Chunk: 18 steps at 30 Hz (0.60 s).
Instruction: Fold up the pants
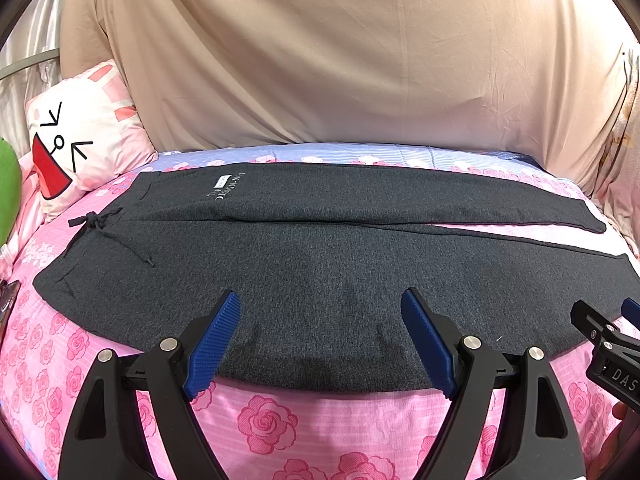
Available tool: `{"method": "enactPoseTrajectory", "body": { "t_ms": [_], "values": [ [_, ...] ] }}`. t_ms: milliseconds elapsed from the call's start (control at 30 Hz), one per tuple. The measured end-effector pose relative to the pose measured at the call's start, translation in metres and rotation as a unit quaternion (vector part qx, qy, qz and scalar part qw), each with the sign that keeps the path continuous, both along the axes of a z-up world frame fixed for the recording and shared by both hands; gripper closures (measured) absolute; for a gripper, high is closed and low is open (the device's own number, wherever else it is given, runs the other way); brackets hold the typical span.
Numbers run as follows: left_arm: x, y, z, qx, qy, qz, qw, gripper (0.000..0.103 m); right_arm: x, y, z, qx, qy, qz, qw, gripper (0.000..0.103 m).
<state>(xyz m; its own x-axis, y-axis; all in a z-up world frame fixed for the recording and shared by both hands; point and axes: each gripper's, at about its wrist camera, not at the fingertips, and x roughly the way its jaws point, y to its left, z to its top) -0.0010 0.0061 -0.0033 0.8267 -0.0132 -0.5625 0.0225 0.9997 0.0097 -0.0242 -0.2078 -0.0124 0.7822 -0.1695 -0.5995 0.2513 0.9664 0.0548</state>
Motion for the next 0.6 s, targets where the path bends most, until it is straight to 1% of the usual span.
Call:
{"method": "enactPoseTrajectory", "body": {
  "t_ms": [233, 267, 300, 333, 400, 467, 500, 533, 567, 600],
  "values": [
    [-0.001, 0.0, -0.001, 0.0, 0.002, 0.0, 1.0, 0.023, 0.0, 0.0, -0.001, 0.0, 0.0, 0.0, 1.0, 0.005],
    [-0.001, 0.001, -0.001, -0.001, 0.005, 0.001, 1.0, 0.022, 0.0, 0.001, -0.001, 0.002, 0.001, 0.0, 1.0, 0.005],
    [0.0, 0.003, -0.002, -0.005, 0.009, -0.001, 0.9999, 0.019, 0.001, 0.0, -0.002, 0.005, 0.003, 0.002, 1.0, 0.005],
    [0.0, 0.006, -0.002, -0.013, 0.013, -0.004, 0.9998, 0.017, 0.001, -0.001, -0.004, 0.011, 0.004, 0.005, 1.0, 0.005],
    [0.003, 0.016, -0.002, -0.038, 0.024, -0.008, 0.9989, 0.017, 0.003, -0.008, -0.007, 0.037, 0.019, 0.031, 0.999, 0.005],
    [0.008, 0.031, -0.001, -0.063, 0.047, -0.016, 0.9968, 0.017, 0.004, -0.021, -0.006, 0.044, 0.03, 0.048, 0.997, 0.005],
    [0.014, 0.045, 0.001, -0.067, 0.058, -0.013, 0.9959, 0.017, 0.005, -0.029, -0.005, 0.032, 0.032, 0.048, 0.998, 0.005],
    [0.019, 0.057, 0.003, -0.068, 0.063, -0.007, 0.9957, 0.017, 0.008, -0.042, -0.002, -0.001, 0.033, 0.04, 0.999, 0.005],
    [0.025, 0.067, 0.007, -0.069, 0.067, -0.001, 0.9954, 0.017, 0.011, -0.052, 0.001, -0.023, 0.034, 0.034, 0.999, 0.005],
    [0.034, 0.086, 0.013, -0.074, 0.069, 0.009, 0.9948, 0.017, 0.015, -0.065, 0.004, -0.043, 0.034, 0.026, 0.998, 0.005]
  ]
}}
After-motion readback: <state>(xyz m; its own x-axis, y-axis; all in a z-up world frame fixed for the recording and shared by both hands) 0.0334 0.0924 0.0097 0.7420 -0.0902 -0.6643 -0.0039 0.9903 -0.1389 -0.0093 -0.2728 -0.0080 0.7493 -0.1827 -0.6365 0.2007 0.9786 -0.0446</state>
